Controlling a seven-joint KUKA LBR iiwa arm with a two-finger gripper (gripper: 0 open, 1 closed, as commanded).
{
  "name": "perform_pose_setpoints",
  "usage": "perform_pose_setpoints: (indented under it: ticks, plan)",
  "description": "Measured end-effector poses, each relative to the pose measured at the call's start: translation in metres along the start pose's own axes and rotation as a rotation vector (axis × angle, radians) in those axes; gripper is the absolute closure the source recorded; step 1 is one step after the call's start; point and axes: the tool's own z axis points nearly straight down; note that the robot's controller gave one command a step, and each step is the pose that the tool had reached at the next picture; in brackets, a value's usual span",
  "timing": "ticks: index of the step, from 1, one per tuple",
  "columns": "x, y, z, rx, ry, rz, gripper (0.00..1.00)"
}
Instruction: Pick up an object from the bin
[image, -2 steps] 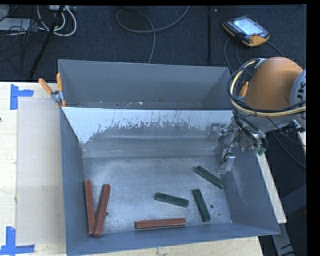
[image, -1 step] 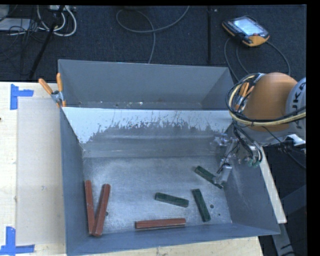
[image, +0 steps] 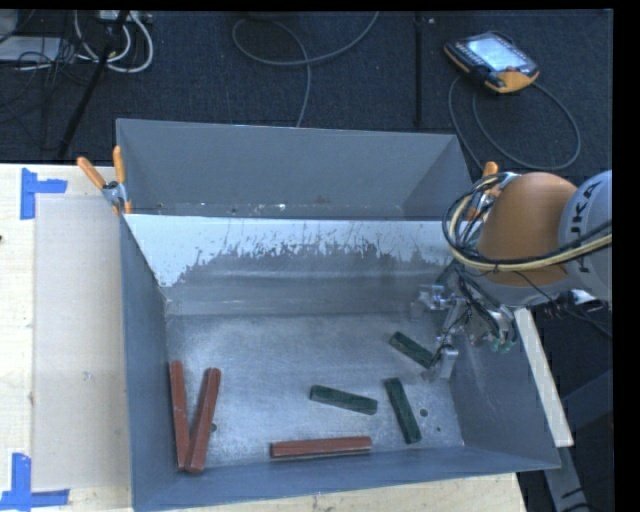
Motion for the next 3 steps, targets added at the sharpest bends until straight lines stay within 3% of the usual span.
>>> perform_pose_setpoints:
  ticks: [1, 2, 3]
  plan:
    - [0.022, 0.01, 0.031, 0.002, -0.005, 0.22, 1.0]
    - [0.022, 0.01, 0.031, 0.002, -0.005, 0.219, 1.0]
    - [-0.002, 0.022, -0.12, 0.001, -0.001, 0.129, 1.0]
